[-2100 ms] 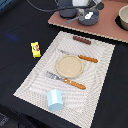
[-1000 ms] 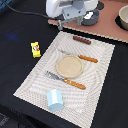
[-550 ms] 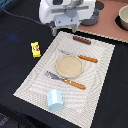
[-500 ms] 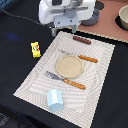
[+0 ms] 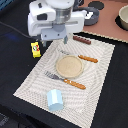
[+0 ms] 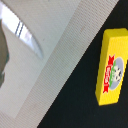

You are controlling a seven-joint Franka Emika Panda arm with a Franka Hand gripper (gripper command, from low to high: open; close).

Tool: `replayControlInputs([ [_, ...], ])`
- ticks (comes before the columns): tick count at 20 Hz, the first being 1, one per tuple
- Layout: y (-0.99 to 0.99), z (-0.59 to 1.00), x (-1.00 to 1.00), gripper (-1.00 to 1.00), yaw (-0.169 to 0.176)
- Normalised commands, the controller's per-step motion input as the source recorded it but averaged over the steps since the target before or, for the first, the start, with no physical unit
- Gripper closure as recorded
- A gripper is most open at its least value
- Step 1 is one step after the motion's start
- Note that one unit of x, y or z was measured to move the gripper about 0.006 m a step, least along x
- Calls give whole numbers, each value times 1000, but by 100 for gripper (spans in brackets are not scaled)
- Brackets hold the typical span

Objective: Interact with the objects in diverse but meaningful ways.

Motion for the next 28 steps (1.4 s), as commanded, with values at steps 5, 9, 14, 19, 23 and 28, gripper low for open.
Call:
replayControlInputs([
  [5,-42,-195,-1000,-100,-25],
  [9,23,-194,-995,-100,0],
  [14,303,-173,-924,-100,0],
  [19,272,-250,-779,-100,0],
  [23,214,-309,-769,-100,0],
  [28,76,-346,-691,-100,0],
])
